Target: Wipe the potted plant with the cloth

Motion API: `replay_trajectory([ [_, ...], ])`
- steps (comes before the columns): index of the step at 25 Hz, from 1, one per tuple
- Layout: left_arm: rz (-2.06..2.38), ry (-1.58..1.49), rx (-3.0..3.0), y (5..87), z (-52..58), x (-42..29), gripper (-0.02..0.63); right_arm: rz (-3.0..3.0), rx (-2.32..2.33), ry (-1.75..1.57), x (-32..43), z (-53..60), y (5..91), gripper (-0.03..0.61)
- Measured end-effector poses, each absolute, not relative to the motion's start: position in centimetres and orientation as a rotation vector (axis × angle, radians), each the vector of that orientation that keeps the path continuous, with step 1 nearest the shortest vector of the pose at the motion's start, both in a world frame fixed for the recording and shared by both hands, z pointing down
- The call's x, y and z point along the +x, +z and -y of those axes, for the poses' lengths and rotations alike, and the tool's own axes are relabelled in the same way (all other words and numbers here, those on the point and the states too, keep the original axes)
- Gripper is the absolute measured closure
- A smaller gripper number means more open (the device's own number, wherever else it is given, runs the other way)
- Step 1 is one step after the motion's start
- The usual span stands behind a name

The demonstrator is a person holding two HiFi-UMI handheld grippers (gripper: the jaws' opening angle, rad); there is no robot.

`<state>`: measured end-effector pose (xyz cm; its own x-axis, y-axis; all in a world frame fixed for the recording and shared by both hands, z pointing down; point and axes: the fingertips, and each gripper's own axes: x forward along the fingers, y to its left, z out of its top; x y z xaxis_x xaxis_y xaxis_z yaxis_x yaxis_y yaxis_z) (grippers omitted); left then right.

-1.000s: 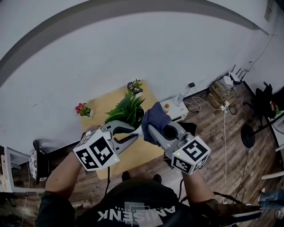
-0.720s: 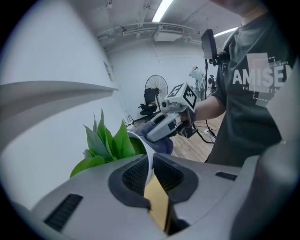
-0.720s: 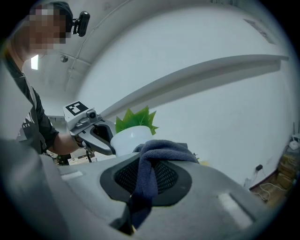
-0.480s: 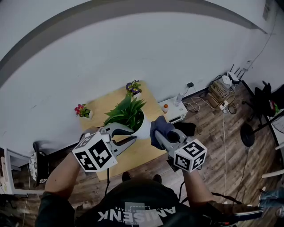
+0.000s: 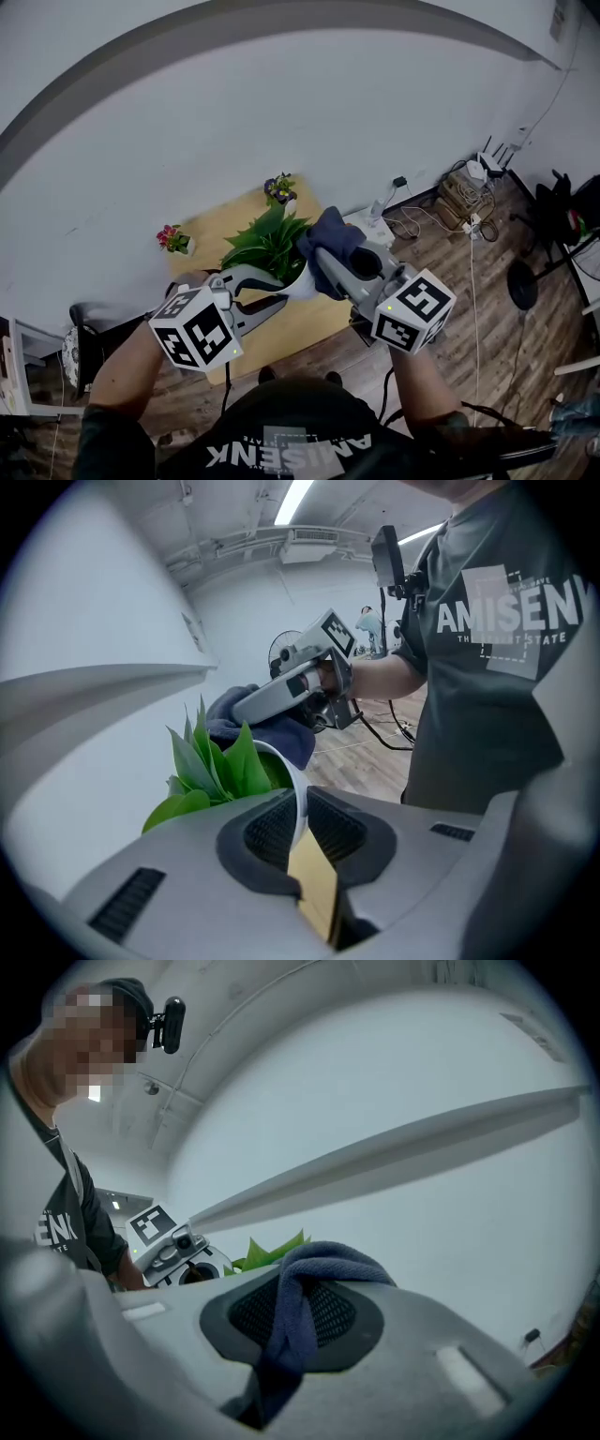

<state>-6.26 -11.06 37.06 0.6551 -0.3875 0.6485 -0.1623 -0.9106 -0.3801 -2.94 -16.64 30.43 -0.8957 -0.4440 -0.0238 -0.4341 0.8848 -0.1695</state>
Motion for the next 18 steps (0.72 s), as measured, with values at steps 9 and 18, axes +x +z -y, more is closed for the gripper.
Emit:
replay_trajectory([
  [9, -0.437, -1.083, -2.534, 36.4, 10.9, -7.2, 0.580, -2.981, -0.698, -0.377, -3.8, 17.6, 32.8, 0.533],
  [18, -0.396, -1.105, -2.467, 36.9, 10.3, -6.7, 0.580, -2.971, -0.774, -0.573, -1.9, 17.8, 38.7, 0.533],
])
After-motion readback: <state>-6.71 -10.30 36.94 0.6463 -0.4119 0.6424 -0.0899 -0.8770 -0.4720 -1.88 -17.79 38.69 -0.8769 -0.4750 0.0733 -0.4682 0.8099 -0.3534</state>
